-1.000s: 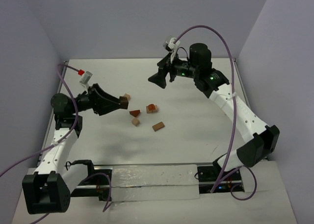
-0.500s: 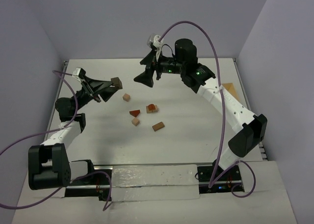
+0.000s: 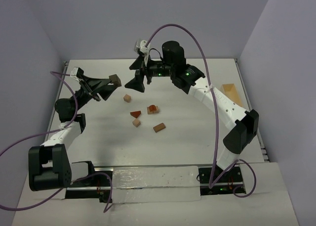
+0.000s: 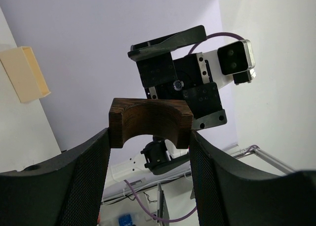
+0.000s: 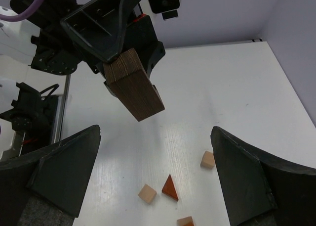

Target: Build the wood block tower

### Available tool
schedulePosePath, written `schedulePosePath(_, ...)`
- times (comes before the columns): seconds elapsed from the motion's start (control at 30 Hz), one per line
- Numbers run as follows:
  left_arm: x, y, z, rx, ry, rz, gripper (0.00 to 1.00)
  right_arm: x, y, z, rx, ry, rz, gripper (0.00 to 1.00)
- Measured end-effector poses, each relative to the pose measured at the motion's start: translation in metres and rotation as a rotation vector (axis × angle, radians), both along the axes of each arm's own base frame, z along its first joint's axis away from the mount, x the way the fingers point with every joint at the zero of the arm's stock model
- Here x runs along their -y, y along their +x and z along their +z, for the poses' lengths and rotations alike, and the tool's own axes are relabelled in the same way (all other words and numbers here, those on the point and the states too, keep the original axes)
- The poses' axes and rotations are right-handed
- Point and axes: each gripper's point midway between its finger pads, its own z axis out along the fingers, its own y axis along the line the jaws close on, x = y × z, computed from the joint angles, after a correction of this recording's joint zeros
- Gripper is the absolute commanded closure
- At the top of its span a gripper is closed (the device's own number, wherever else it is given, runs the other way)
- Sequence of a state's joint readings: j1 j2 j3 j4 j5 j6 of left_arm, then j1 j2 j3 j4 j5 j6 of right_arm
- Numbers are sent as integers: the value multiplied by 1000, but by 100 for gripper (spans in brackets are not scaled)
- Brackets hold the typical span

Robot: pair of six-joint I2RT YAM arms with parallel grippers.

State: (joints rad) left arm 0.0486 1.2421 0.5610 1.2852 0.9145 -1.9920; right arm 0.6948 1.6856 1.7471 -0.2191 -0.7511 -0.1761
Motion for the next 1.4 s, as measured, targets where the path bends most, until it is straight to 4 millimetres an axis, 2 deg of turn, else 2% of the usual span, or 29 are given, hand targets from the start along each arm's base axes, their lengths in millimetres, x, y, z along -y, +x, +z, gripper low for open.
schedulePosePath(0.33,9,-9,8,24,-2,-33,98,-20,-15,4,42,0,110,0)
schedulePosePath(0.53,10,-13,14,47,-1,-38,98,-26,-19,-3,46,-8,161,1)
schedulePosePath(0.57,10,-13,14,47,-1,-39,98,-26,-19,-5,45,-11,164,3)
schedulePosePath(0.63,10,-13,14,48,0,-39,98,-27,-19,-7,45,-15,167,15)
schedulePosePath(0.7,10,-13,15,48,0,-40,97,-27,-19,-9,47,-18,170,22)
schedulePosePath(0.87,10,-13,15,47,0,-43,97,-28,-20,-6,54,-14,183,23)
schedulePosePath(0.97,15,-17,15,47,0,-61,97,-29,-21,-1,62,-6,188,31)
schedulePosePath(1.03,18,-18,15,48,0,-71,96,-31,-22,1,65,-3,192,41)
schedulePosePath(1.1,18,-19,15,49,-1,-72,95,-32,-23,2,65,0,204,61)
schedulePosePath(1.17,18,-18,16,38,-7,-75,87,-33,-25,1,72,0,216,84)
schedulePosePath(1.2,18,-18,15,25,-12,-79,82,-34,-24,1,84,0,217,92)
schedulePosePath(1.23,18,-18,16,14,-17,-83,74,-33,-23,1,96,-1,216,96)
schedulePosePath(1.3,18,-18,15,13,-17,-85,50,-33,-23,0,102,-4,217,100)
schedulePosePath(1.4,19,-20,14,16,-8,-92,23,-32,-23,-1,98,-9,218,100)
